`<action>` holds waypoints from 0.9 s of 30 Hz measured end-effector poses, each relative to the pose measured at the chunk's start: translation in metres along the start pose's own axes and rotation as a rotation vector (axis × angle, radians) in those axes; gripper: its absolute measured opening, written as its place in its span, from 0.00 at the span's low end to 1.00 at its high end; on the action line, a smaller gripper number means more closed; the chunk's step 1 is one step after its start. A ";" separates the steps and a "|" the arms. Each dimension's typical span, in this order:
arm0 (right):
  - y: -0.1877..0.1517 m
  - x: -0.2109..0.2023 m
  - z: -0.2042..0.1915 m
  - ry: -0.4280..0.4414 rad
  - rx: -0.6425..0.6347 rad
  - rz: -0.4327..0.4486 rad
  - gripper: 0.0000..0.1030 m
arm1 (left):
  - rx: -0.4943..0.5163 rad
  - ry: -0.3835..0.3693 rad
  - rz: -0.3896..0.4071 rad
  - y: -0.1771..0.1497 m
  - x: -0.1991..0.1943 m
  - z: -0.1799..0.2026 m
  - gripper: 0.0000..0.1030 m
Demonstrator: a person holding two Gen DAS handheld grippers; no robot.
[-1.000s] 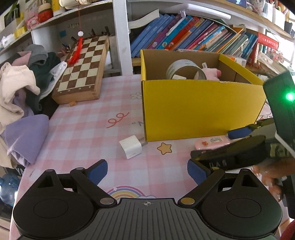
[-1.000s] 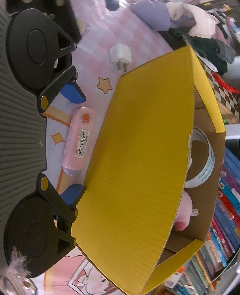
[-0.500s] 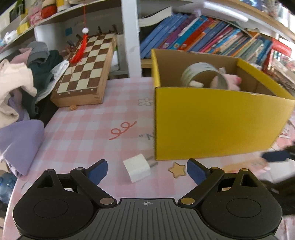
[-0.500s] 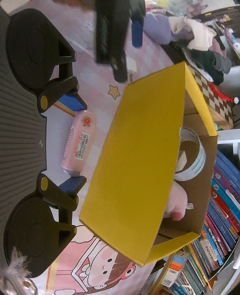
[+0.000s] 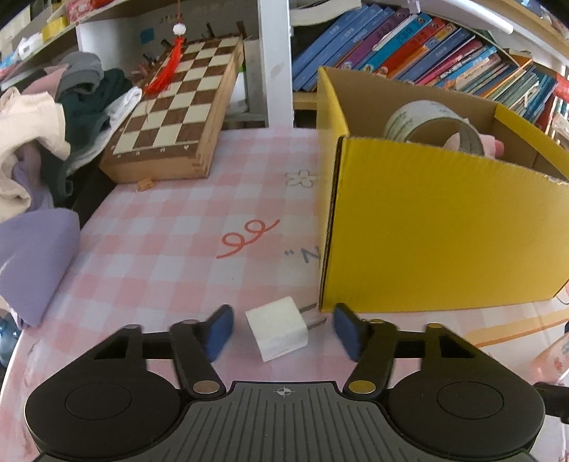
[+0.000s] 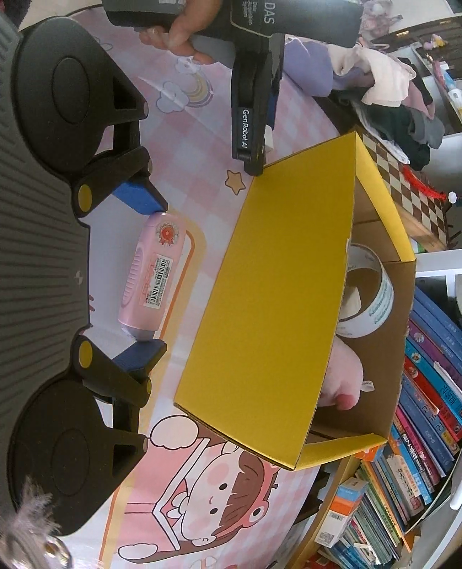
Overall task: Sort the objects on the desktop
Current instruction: 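Close left gripper on white plug cube while right gripper grasps pink stick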
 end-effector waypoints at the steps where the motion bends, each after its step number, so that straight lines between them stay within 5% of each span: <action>1: 0.000 -0.001 0.000 0.001 0.000 0.001 0.73 | 0.000 0.002 -0.002 -0.001 0.001 0.000 0.44; 11: 0.000 -0.011 0.007 -0.001 0.020 0.013 0.73 | -0.057 0.025 -0.026 -0.013 -0.023 -0.021 0.44; 27: -0.009 -0.037 0.008 -0.002 0.039 0.028 0.73 | 0.017 -0.117 0.063 -0.006 -0.089 0.020 0.44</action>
Point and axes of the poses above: each gripper's, at about its wrist camera, not at the fingertips, and x roughly the way its jaws point, z to its right, y to its top, the point moved 7 cm from there along x, roughly the way its jaws point, and after that the axes turned 12 degrees about z, right-handed, at the moved point
